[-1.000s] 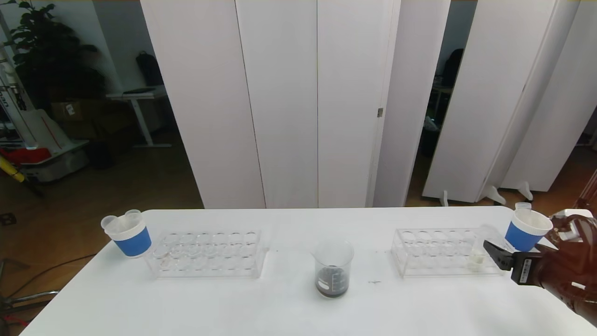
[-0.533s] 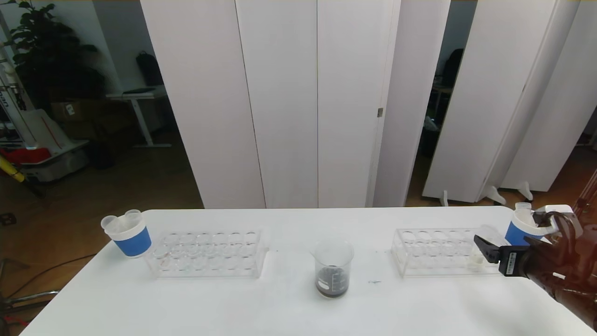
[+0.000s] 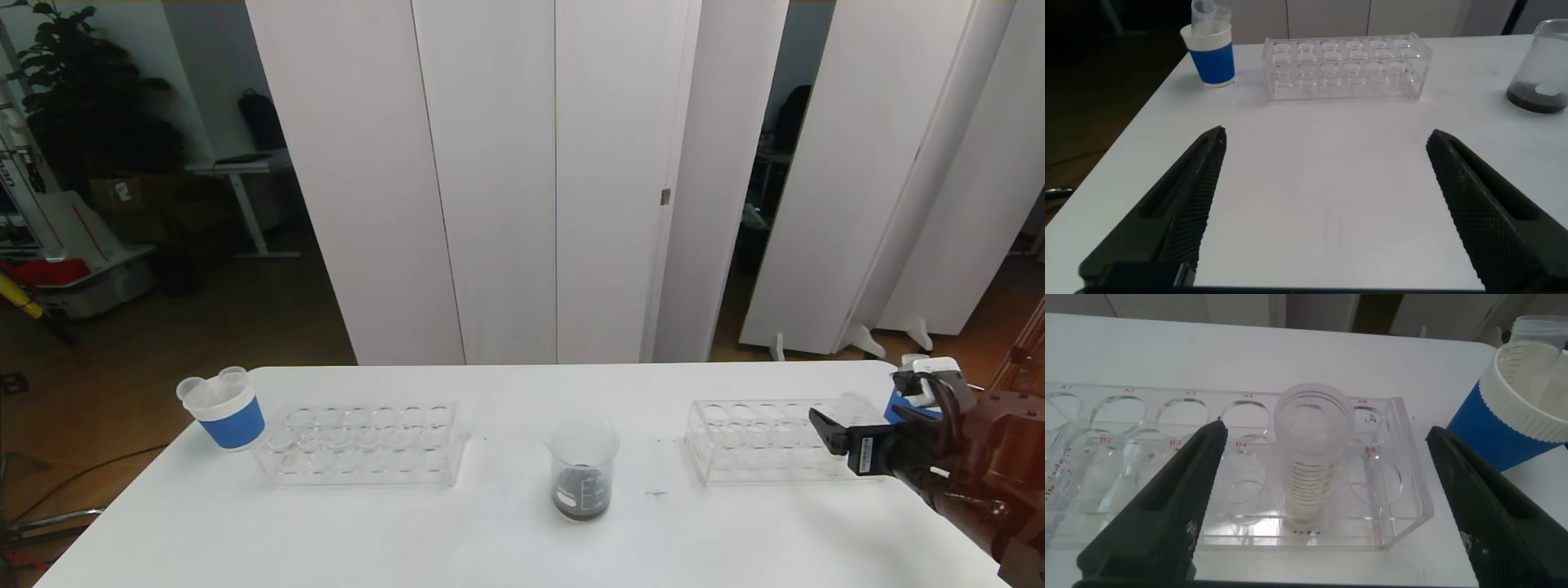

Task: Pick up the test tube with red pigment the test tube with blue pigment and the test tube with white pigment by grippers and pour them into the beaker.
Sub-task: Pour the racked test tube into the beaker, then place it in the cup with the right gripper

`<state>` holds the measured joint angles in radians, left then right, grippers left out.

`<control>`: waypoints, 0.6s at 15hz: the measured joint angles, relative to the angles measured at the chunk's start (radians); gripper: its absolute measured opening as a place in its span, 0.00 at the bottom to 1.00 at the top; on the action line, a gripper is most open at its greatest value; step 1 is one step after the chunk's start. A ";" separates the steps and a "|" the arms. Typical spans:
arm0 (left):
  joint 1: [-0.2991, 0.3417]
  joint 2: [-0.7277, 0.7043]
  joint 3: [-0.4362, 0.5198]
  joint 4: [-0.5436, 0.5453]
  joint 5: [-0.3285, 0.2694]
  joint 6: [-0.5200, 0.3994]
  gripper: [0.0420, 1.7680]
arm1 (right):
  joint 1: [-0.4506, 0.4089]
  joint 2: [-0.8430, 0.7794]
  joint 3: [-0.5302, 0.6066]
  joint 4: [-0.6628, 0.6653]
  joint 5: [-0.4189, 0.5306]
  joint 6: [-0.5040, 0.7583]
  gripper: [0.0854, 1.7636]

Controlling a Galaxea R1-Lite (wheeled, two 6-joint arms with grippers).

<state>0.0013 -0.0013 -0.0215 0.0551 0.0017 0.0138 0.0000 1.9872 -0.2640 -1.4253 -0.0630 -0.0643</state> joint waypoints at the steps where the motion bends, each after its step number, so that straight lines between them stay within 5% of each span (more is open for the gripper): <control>1: 0.000 0.000 0.000 0.000 0.000 0.000 0.99 | 0.002 0.012 -0.005 -0.019 0.000 0.000 0.99; 9: 0.000 0.000 0.000 0.000 0.000 0.000 0.99 | 0.031 0.087 -0.042 -0.067 -0.001 0.000 0.99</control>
<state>0.0013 -0.0013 -0.0215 0.0547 0.0013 0.0134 0.0313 2.0745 -0.3057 -1.4928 -0.0638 -0.0643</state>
